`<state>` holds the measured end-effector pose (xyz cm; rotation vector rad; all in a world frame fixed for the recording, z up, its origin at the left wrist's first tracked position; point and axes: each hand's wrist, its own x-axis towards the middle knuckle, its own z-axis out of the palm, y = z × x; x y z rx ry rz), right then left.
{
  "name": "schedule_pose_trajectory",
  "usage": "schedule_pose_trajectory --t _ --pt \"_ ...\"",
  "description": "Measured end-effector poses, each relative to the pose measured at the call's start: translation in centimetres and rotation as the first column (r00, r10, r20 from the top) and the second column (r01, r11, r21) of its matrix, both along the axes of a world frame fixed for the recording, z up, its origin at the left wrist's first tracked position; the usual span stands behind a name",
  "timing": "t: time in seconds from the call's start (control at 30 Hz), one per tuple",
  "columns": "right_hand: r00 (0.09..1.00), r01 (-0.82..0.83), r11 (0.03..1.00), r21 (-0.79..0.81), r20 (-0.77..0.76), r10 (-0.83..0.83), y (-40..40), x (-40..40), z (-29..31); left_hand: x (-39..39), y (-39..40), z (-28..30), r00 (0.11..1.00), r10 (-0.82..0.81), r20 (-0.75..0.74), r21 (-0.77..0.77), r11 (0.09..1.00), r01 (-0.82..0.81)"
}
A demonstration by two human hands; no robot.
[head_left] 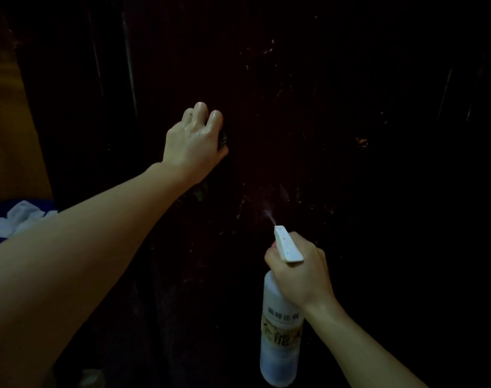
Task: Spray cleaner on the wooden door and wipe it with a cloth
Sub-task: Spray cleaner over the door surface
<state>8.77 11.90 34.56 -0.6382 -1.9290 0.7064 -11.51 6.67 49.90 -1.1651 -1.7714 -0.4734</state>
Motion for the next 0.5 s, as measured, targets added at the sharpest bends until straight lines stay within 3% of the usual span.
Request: schedule_pose_trajectory --t 0.23,0.5 --pt "0.985 0.143 0.986 -0.088 -0.083 -0.15 1.6 2.3 -1.1 0.4 0.5 -1.6 1.0 -0.005 -0.018 0.003 1.0 0.005" --pt "0.945 0.318 0.947 -0.048 -0.062 -0.32 3.3 5.4 -2.1 0.6 0.9 -2.9 0.999 -0.005 -0.033 -0.041 0.999 0.004"
